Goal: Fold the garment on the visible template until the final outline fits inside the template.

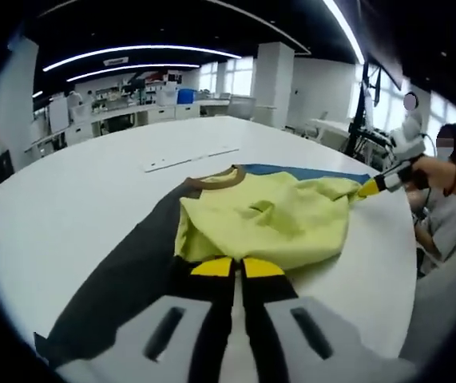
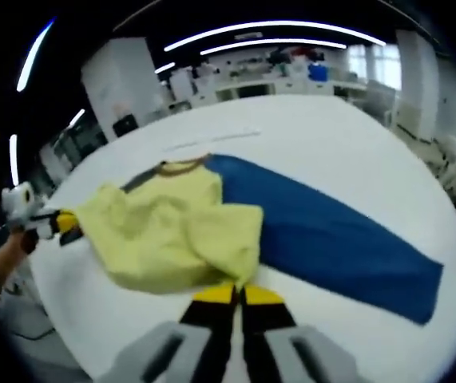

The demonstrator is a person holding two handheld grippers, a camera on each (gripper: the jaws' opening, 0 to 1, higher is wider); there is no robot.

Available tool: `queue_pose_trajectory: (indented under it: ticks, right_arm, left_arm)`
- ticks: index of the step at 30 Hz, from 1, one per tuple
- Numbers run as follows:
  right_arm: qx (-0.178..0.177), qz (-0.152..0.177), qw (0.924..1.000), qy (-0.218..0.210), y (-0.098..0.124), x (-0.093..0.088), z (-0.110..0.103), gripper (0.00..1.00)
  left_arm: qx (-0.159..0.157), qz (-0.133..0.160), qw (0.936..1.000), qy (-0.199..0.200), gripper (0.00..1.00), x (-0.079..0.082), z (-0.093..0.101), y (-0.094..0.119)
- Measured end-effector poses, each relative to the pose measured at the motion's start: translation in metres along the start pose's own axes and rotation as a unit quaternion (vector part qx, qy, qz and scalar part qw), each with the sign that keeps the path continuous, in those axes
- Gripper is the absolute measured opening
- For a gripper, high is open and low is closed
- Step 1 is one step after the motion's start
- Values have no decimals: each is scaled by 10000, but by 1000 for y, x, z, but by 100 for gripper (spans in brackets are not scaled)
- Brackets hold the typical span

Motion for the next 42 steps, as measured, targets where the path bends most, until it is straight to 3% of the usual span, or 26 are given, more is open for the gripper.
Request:
queue_pose_trajectory:
  ticks: [11,16,19,22,32,39,42]
  right_arm:
    - [239,-201,9990,318,25,-3,-6,0]
    - [347,-294,9982,388,37,-10,-7,0]
    - [399,-358,9978,385,44,-17,-10,0]
    - [453,-406,9974,383,48,-23,-12,0]
    - [609,-637,9955,335,62,-44,-18,0]
    - [574,-801,9945,343,70,-55,-15,0]
    - [583,-846,9942,310,75,-61,-16,0]
  left_arm:
    - [172,-248,9995,68,0,-14,4,32]
    - [179,-333,9993,45,0,-19,16,44]
    - [421,-518,9978,17,0,-24,19,57]
    - [352,-427,9981,253,0,-25,21,62]
    - [471,-588,9950,662,0,-42,33,88]
    - [416,-779,9948,502,0,-59,38,98]
    - [407,-837,9929,737,0,-64,38,101]
Point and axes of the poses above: the point that each gripper's makers call its tool centre point, and the gripper's own axes: y roughly backward along the fingers, z roughly to its right, x roughly out of its top, the point moved 3 cm from there along y, roughly backward along the fingers, and after that the axes turned 3 degrees about -y, right-handed, at the moved point
